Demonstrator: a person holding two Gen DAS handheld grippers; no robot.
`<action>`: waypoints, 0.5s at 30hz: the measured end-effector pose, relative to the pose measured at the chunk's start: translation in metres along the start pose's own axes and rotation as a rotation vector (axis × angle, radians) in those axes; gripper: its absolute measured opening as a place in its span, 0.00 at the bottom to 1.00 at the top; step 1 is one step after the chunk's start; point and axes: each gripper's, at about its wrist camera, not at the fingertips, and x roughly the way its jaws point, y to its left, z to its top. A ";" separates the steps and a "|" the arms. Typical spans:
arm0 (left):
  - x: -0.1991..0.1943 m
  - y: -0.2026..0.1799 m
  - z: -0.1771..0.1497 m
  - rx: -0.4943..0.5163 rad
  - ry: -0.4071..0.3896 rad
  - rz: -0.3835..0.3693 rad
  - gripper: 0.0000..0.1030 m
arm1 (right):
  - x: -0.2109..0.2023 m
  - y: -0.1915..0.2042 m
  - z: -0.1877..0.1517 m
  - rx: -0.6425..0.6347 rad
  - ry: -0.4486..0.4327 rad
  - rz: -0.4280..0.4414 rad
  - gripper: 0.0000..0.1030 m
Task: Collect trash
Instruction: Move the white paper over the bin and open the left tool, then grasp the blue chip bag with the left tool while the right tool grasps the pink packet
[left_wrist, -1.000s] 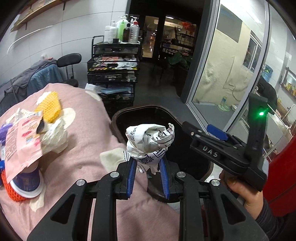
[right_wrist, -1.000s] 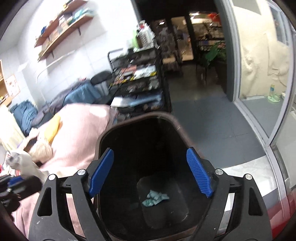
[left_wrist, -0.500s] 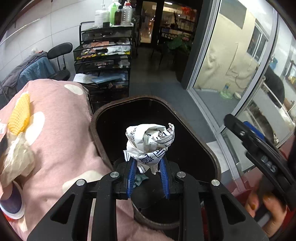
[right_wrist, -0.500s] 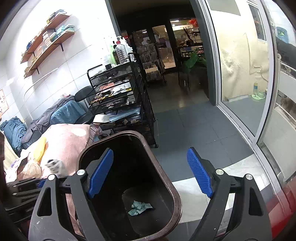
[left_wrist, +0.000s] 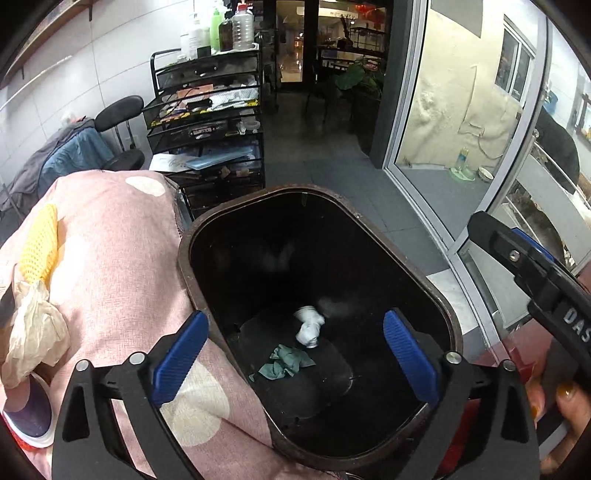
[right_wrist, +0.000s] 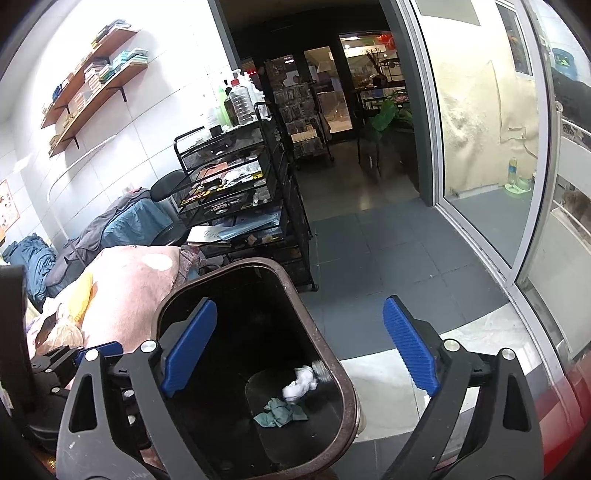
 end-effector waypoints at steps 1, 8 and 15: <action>-0.004 0.000 -0.001 -0.001 -0.008 -0.001 0.93 | 0.000 0.000 0.000 -0.001 0.002 0.000 0.89; -0.039 -0.001 -0.014 0.020 -0.094 0.029 0.95 | 0.005 0.003 -0.003 -0.014 0.032 0.056 0.90; -0.079 0.020 -0.039 -0.026 -0.181 0.062 0.95 | 0.002 0.033 -0.014 -0.091 0.038 0.162 0.90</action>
